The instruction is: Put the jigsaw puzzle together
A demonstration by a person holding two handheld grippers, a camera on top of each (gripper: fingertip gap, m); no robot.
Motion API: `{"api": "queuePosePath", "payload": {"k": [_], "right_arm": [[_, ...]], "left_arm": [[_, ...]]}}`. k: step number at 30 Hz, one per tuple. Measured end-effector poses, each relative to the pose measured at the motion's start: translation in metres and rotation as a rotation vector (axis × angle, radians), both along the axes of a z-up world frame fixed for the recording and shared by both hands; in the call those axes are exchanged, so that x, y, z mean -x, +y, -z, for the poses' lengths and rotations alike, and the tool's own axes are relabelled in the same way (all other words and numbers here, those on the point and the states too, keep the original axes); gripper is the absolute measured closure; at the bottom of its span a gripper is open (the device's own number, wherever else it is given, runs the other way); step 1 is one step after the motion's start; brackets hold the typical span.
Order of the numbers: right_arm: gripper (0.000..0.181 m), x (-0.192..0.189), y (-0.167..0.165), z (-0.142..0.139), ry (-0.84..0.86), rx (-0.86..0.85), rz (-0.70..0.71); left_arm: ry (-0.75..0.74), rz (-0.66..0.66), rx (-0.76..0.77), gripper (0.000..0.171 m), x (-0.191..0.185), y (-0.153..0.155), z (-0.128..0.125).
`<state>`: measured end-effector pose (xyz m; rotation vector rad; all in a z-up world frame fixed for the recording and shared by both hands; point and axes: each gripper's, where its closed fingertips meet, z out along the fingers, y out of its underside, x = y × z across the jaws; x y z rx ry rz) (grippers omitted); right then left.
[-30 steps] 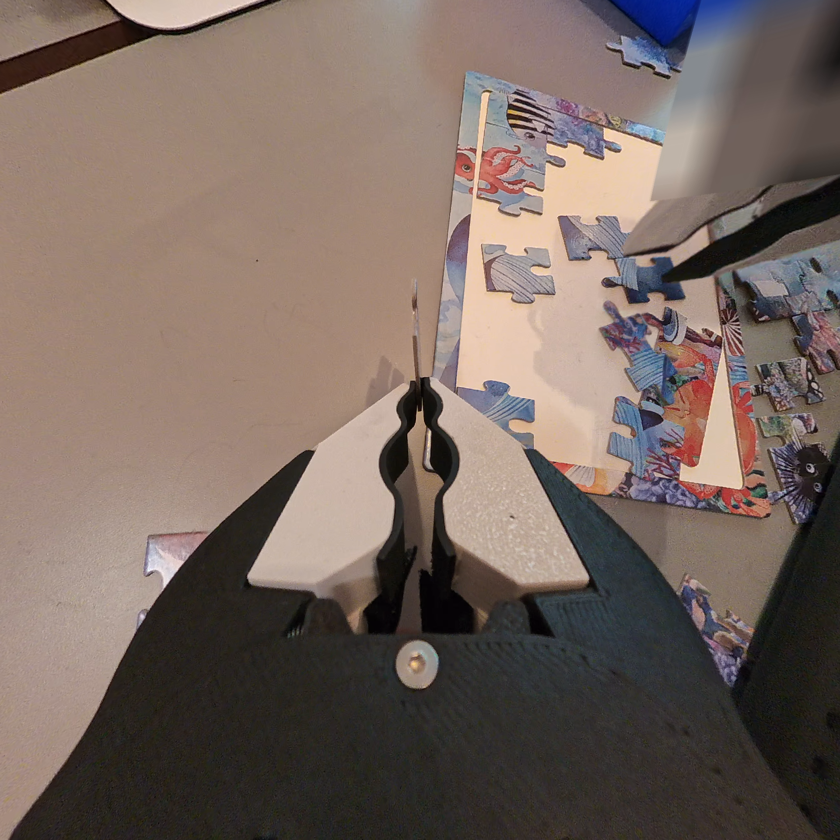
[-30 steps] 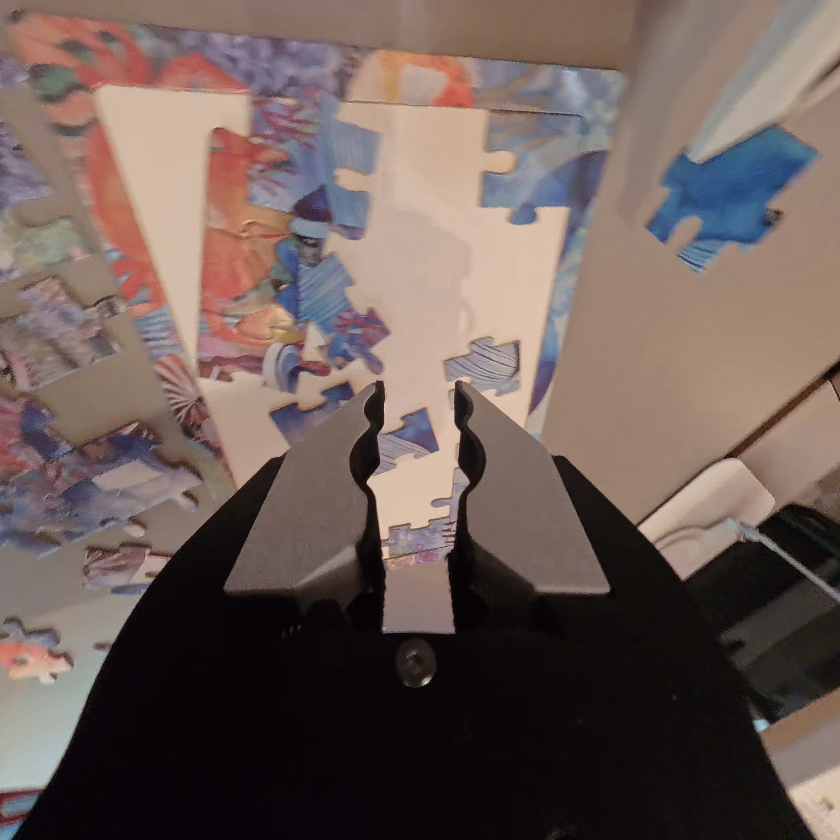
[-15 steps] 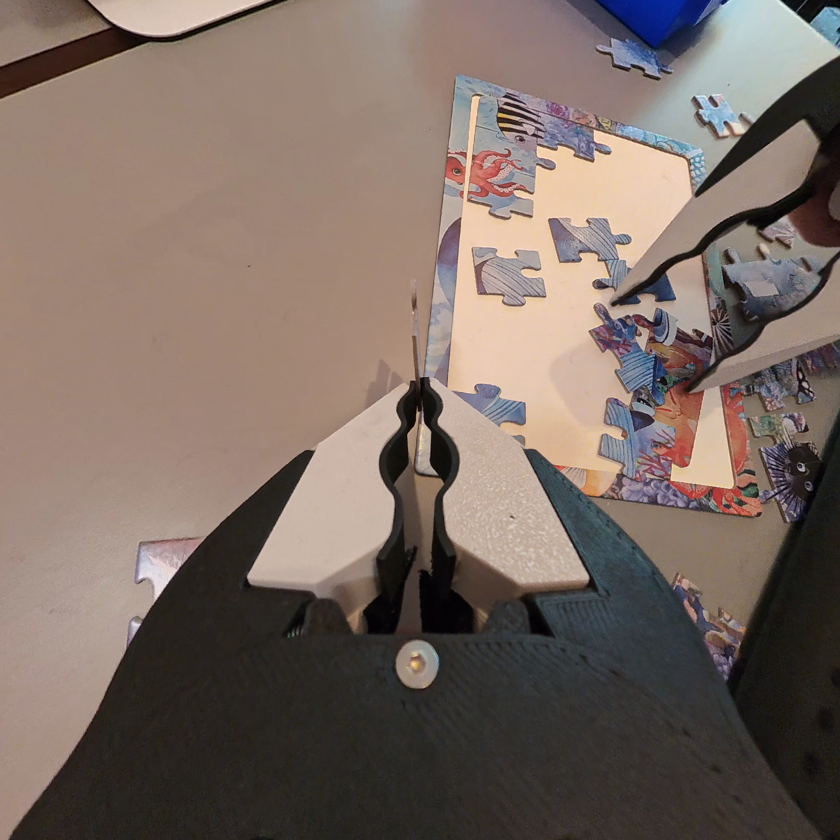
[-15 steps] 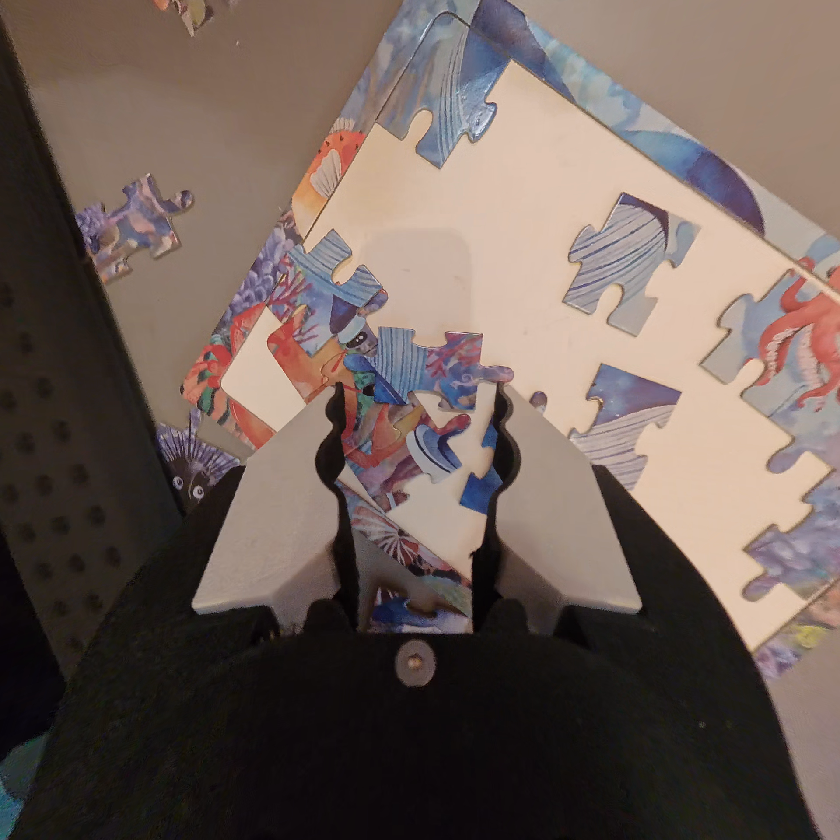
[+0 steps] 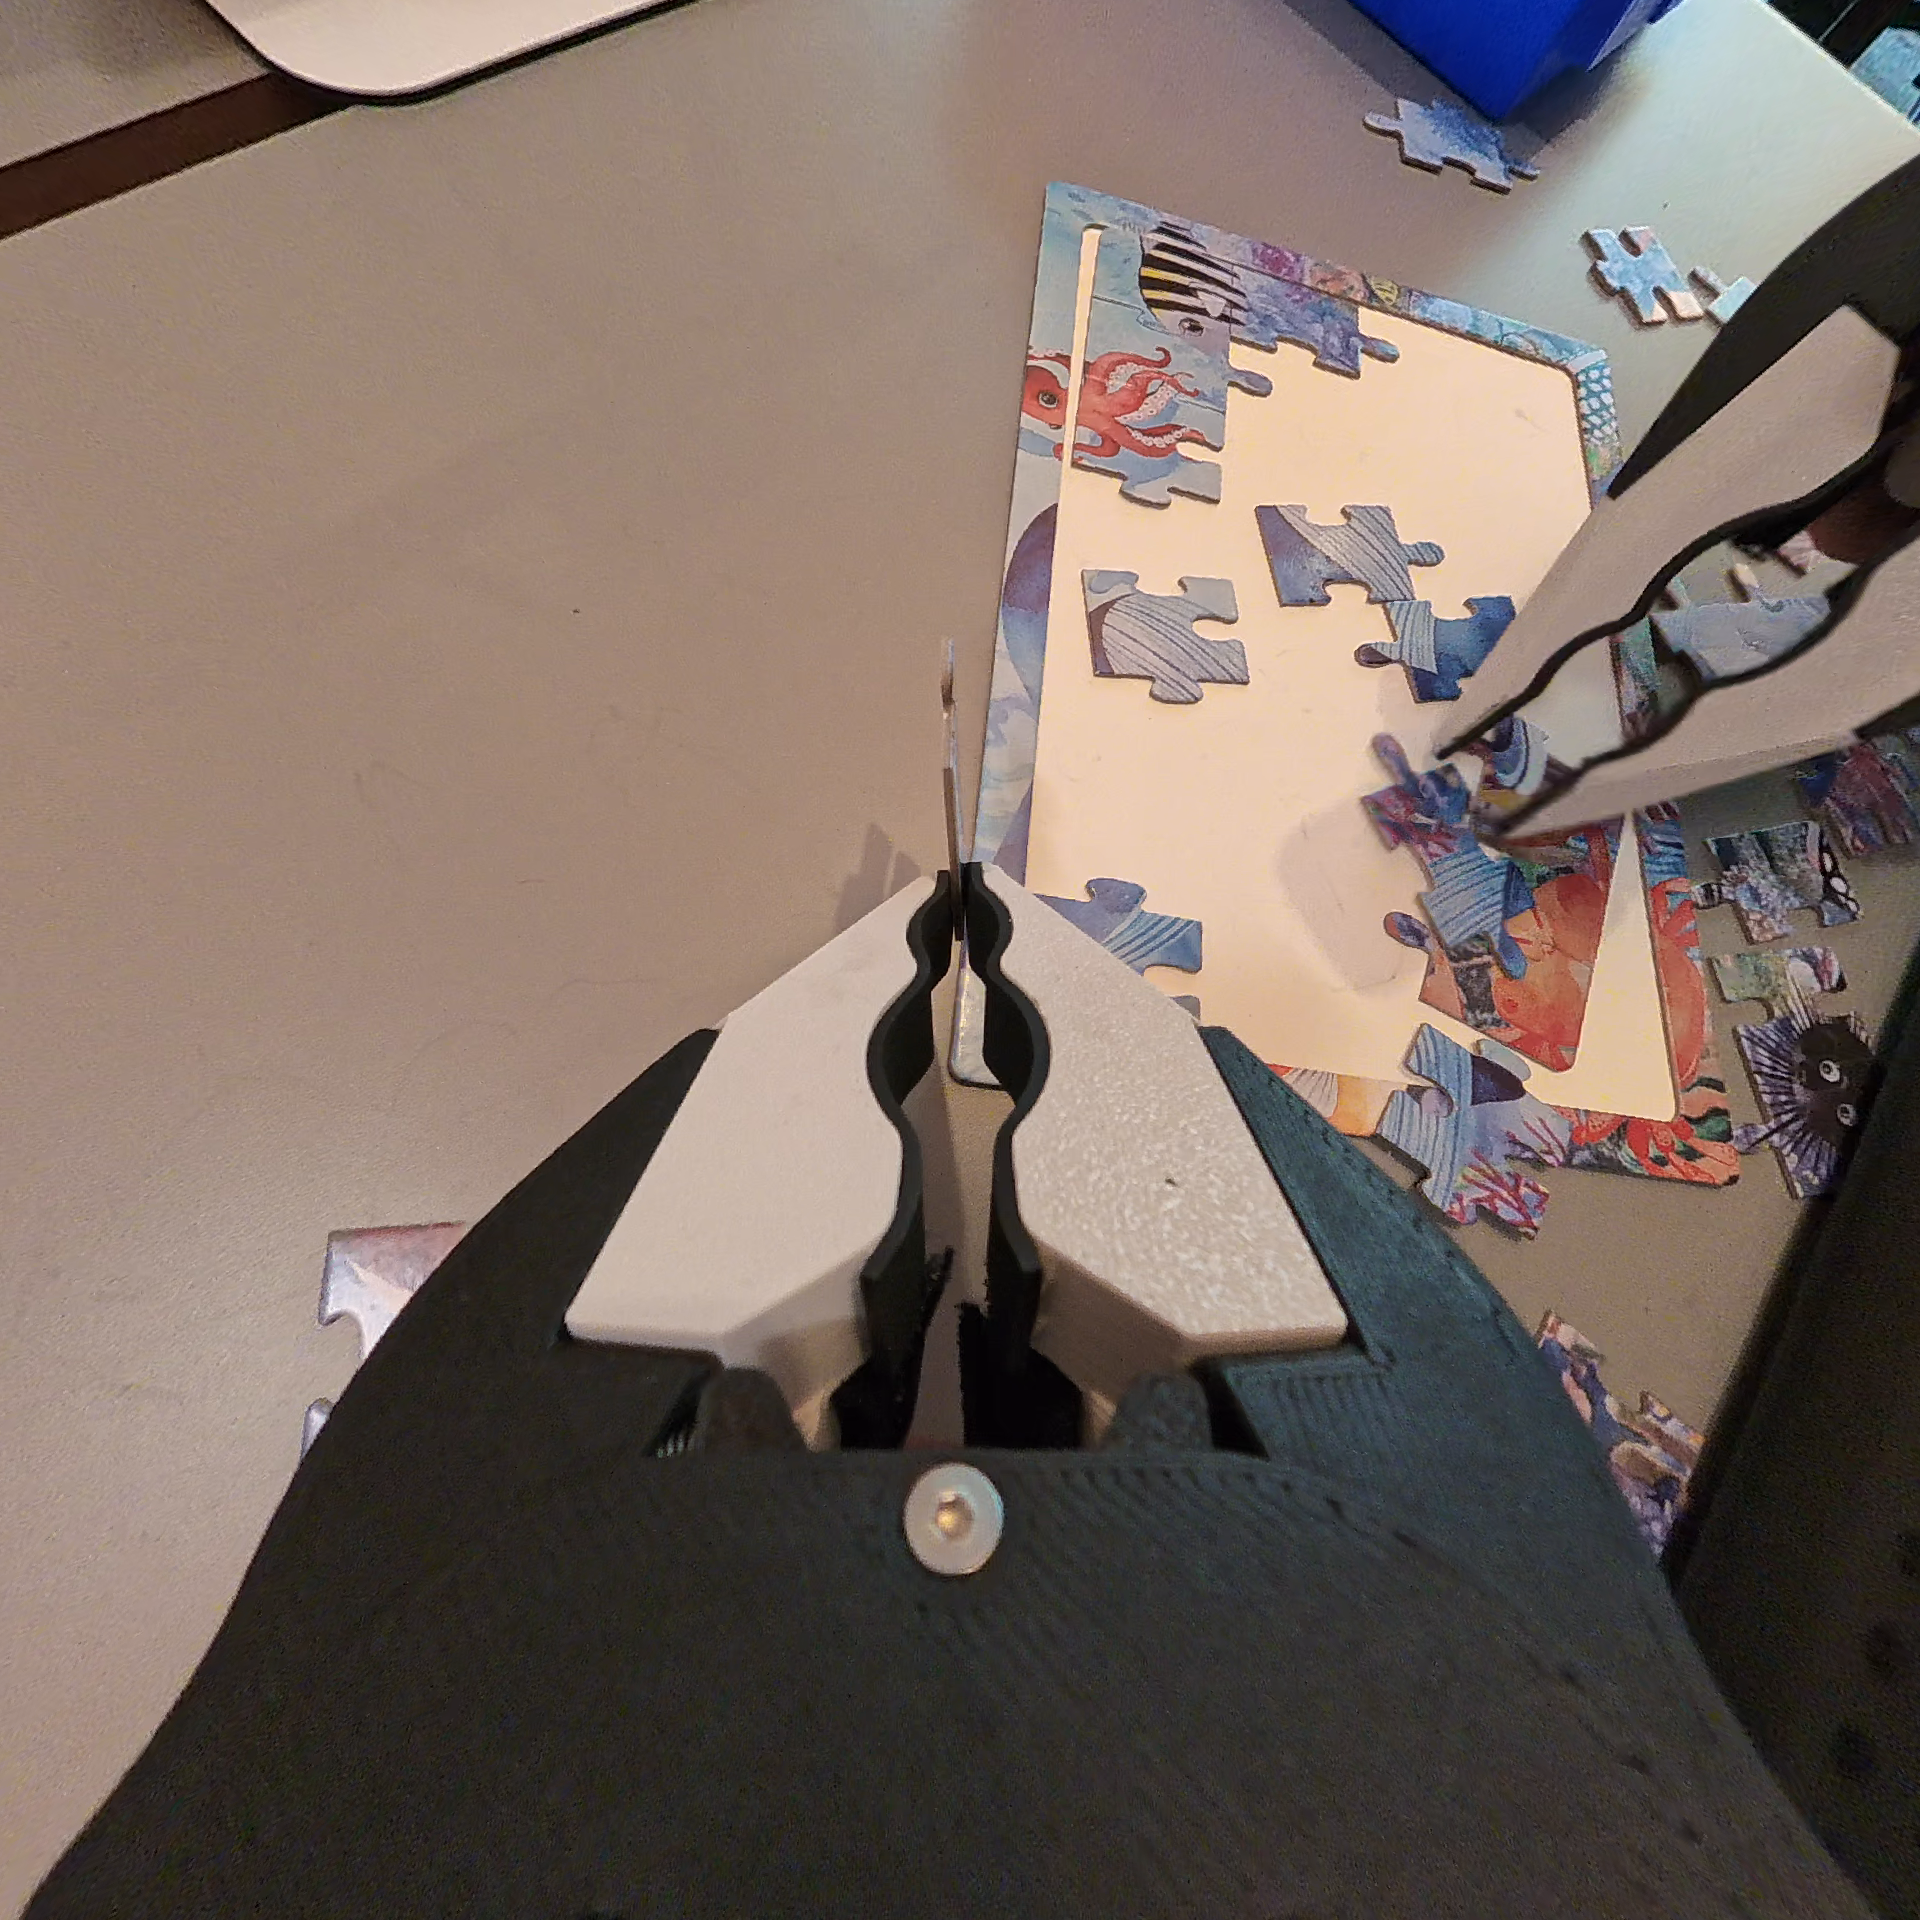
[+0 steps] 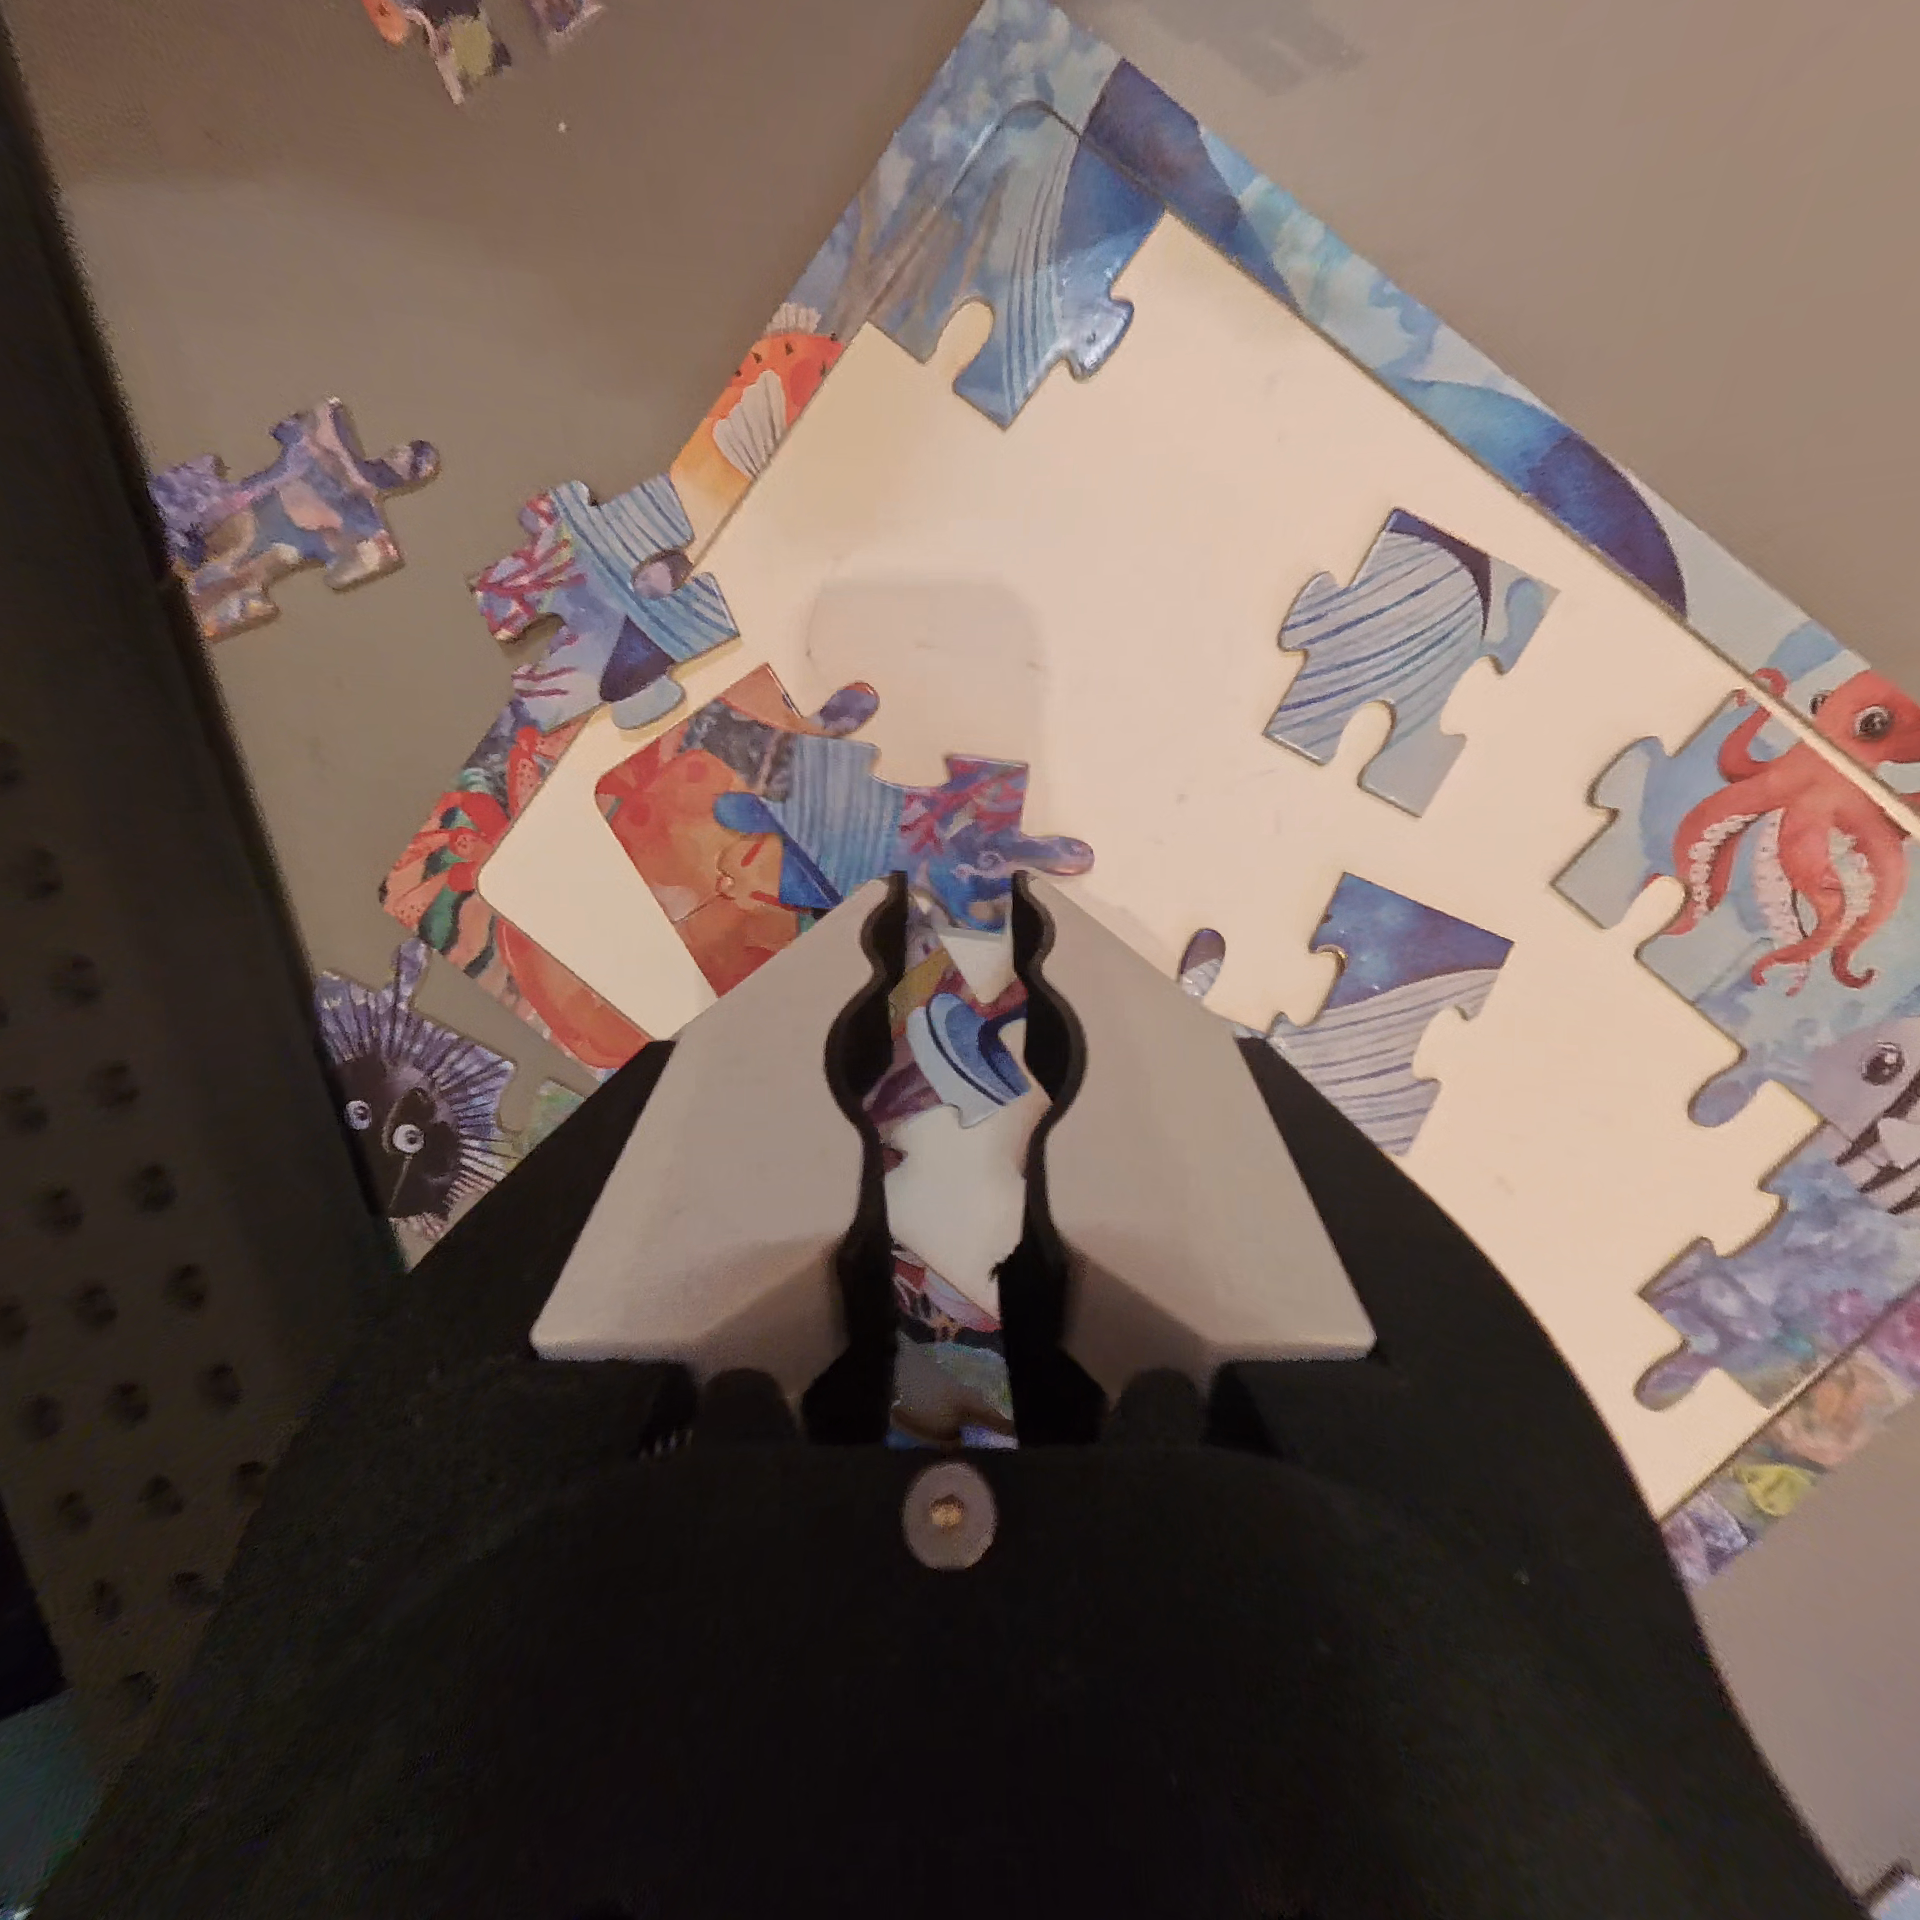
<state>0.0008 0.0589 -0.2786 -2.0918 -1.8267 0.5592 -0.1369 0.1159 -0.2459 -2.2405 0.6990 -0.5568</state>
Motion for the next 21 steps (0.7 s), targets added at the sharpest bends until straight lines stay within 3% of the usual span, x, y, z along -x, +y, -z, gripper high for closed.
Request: {"api": "queuePosePath", "payload": {"k": [3,8,13,21], "right_arm": [[0.136,0.003,-0.010,-0.004,0.004,0.052,0.004],[0.123,0.004,-0.018,0.006,0.005,0.059,0.067],[0.136,0.004,-0.011,0.009,0.007,-0.025,0.110],[0.136,0.005,-0.010,0.009,0.030,-0.038,0.124]], "left_arm": [[-0.001,-0.005,-0.001,0.171,0.002,0.001,-0.001],[0.006,0.004,0.000,0.171,-0.001,0.000,0.000],[0.003,0.003,0.000,0.171,-0.001,0.000,0.000],[0.006,0.006,0.004,0.171,-0.002,0.000,0.001]]}}
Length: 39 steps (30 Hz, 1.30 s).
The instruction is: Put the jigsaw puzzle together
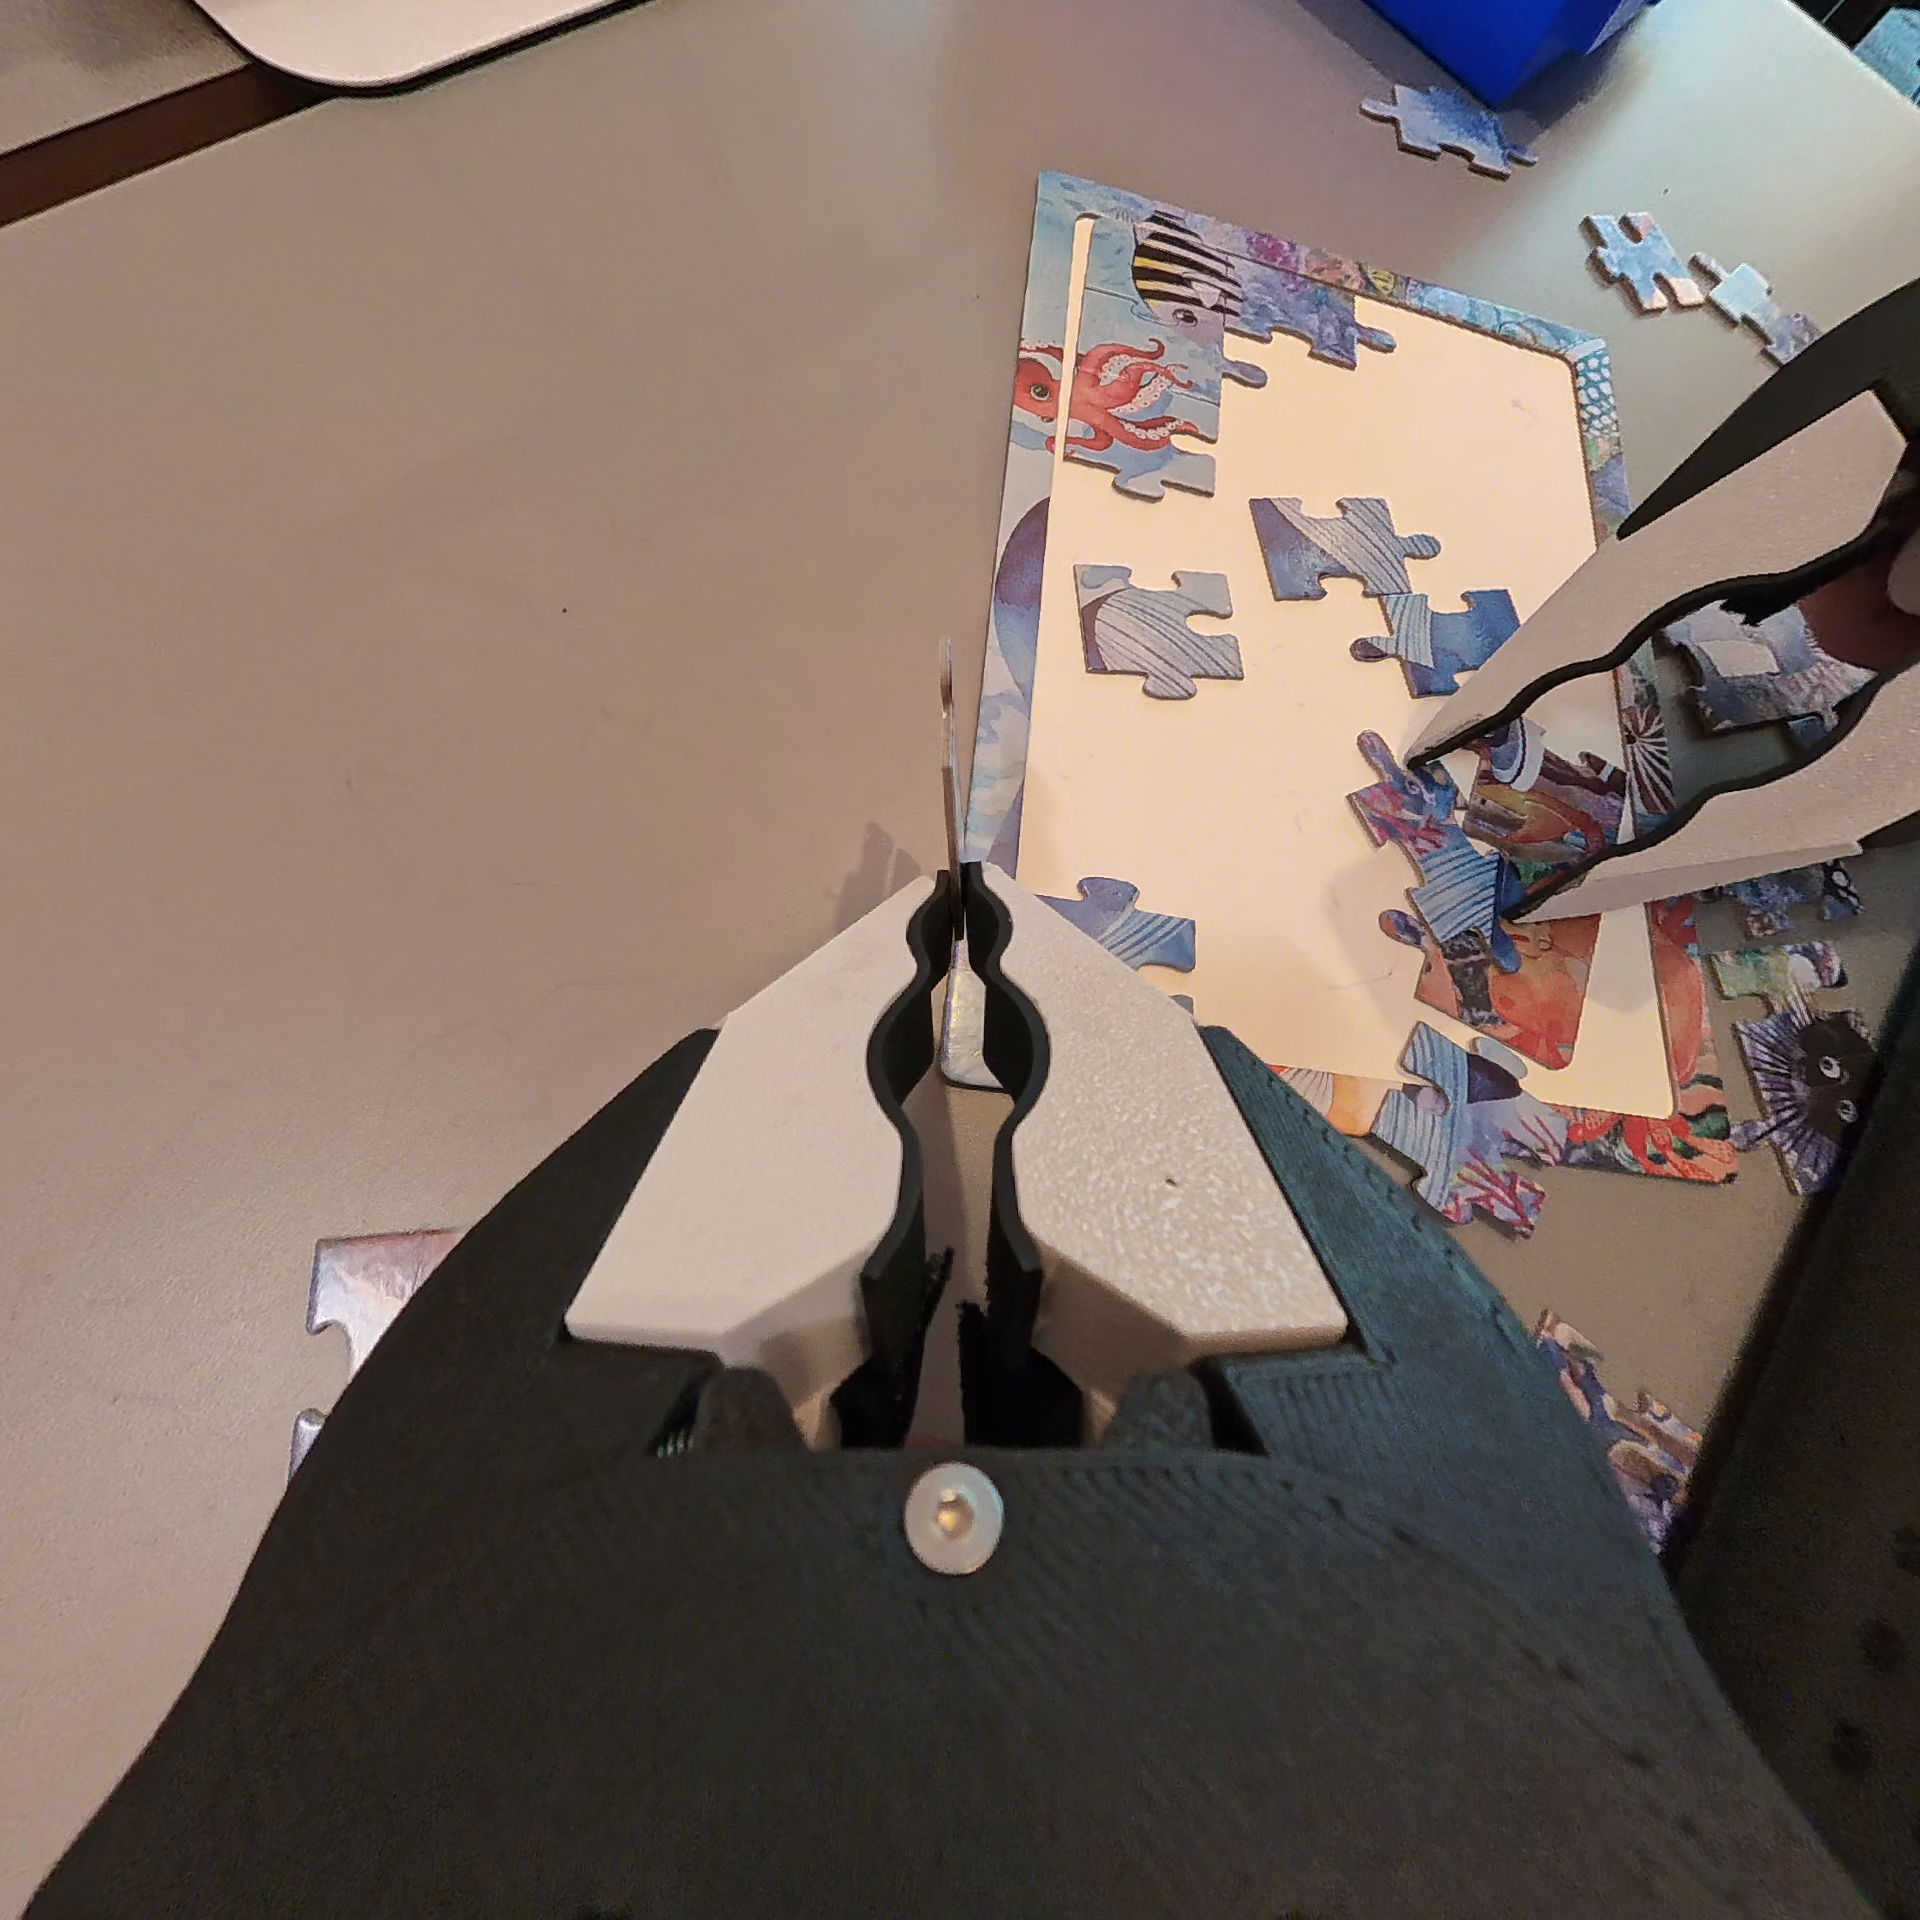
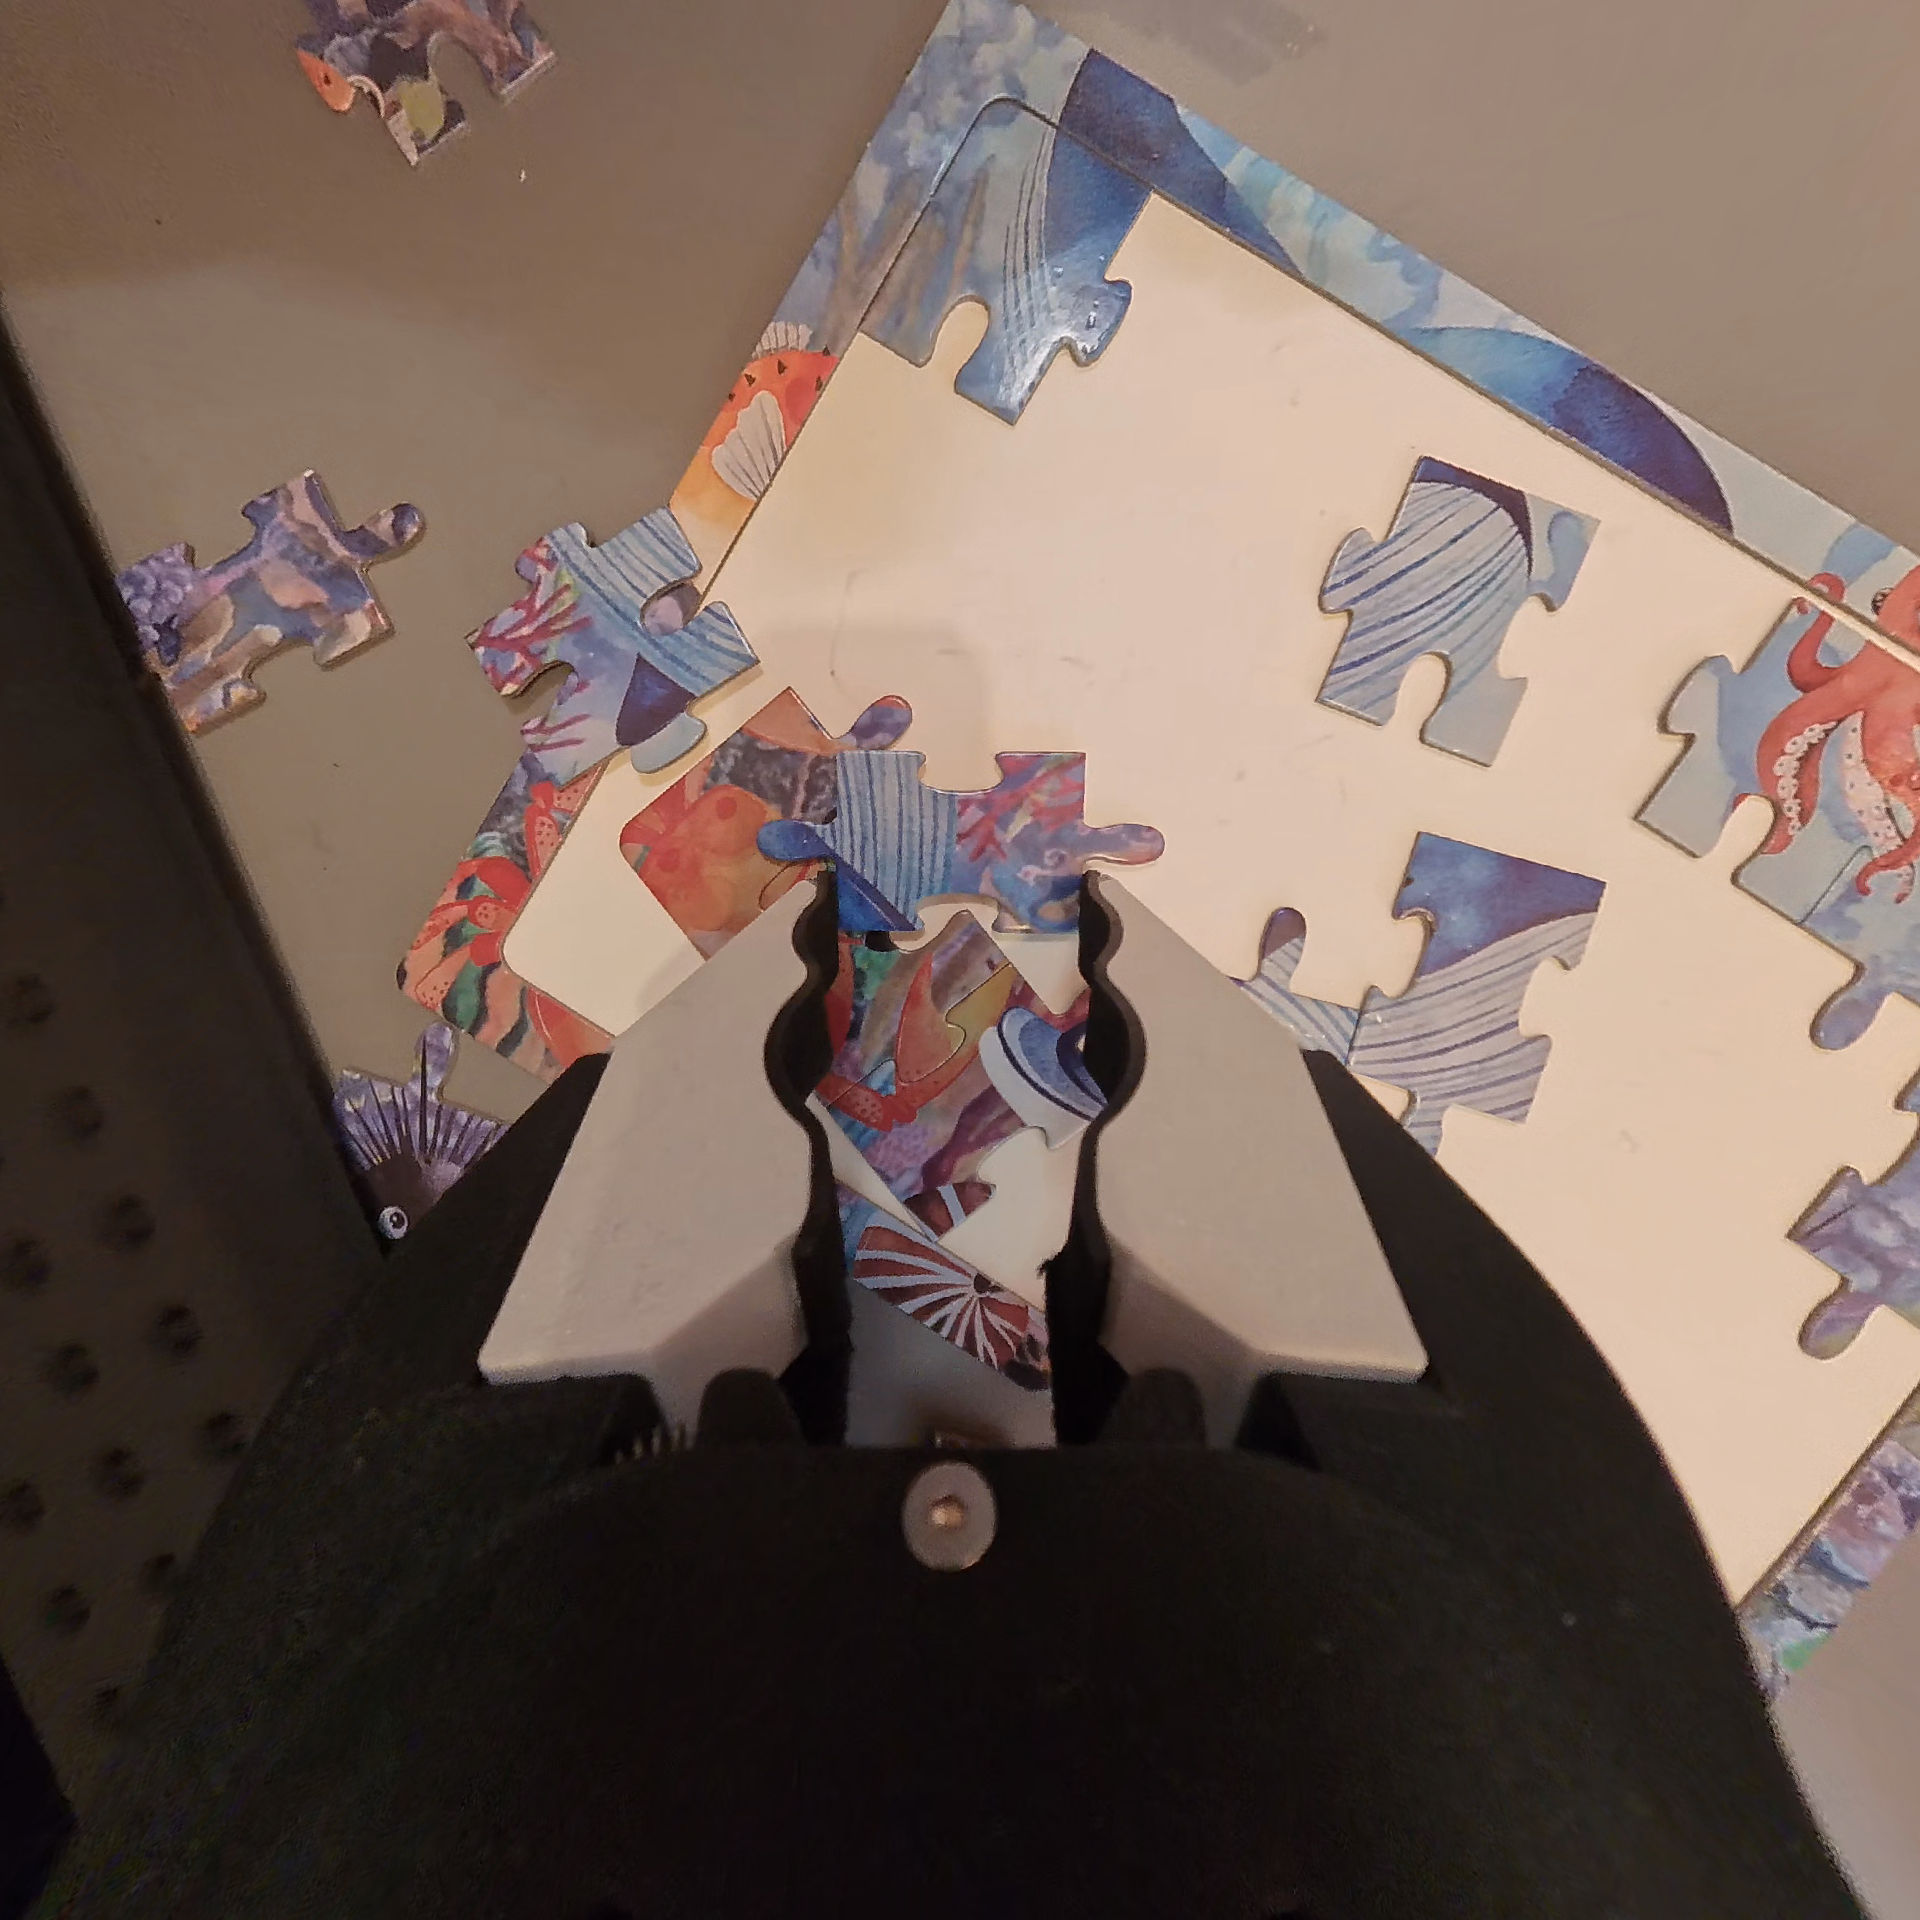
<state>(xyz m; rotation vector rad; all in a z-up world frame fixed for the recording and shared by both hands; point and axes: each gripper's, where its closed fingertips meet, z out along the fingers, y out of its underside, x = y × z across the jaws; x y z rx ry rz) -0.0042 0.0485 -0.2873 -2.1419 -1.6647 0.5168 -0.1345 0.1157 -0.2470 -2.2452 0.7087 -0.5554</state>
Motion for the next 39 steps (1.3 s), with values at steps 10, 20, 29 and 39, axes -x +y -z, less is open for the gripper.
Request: {"api": "queuePosePath", "payload": {"k": [10,20,29,39], "right_arm": [[0.137,0.001,0.000,-0.001,0.031,0.018,-0.041],[0.137,0.002,0.000,-0.016,0.036,-0.012,-0.205],[0.137,0.003,0.016,-0.020,-0.090,-0.111,-0.500],[0.137,0.031,0.042,-0.013,-0.187,-0.234,-0.800]], "left_arm": [[0.001,0.002,0.003,0.171,-0.001,0.001,0.001],[0.002,0.002,0.006,0.171,-0.002,0.001,0.001],[0.002,-0.001,0.004,0.171,-0.001,0.002,0.001],[0.008,-0.008,0.006,0.171,0.003,0.002,0.002]]}}
